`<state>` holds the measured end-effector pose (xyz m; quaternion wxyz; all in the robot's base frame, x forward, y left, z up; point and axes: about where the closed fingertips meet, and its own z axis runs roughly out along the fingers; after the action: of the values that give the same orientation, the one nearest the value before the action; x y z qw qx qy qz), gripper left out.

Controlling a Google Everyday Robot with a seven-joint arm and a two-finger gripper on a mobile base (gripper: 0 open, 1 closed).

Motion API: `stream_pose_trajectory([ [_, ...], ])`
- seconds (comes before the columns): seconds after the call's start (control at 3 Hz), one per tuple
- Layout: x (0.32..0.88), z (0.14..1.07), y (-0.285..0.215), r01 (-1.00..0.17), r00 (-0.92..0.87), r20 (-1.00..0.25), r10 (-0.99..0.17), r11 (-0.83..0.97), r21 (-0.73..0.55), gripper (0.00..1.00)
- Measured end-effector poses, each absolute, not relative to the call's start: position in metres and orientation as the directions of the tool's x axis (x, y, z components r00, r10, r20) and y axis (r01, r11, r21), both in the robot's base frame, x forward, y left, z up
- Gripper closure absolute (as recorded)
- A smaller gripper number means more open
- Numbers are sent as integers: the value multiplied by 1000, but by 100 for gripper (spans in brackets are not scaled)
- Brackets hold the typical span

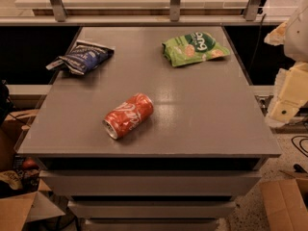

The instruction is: Move coke can near blue chip bag

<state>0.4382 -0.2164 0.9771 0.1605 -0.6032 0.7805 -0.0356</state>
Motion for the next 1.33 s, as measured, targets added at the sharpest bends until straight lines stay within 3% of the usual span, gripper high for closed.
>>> stream_pose_trajectory([
  [0.67,440,983,-213,-932,-188,-237,-953,249,-264,0],
  [1.33,464,1002,-137,-949,116,-341,-933,-3,-315,0],
])
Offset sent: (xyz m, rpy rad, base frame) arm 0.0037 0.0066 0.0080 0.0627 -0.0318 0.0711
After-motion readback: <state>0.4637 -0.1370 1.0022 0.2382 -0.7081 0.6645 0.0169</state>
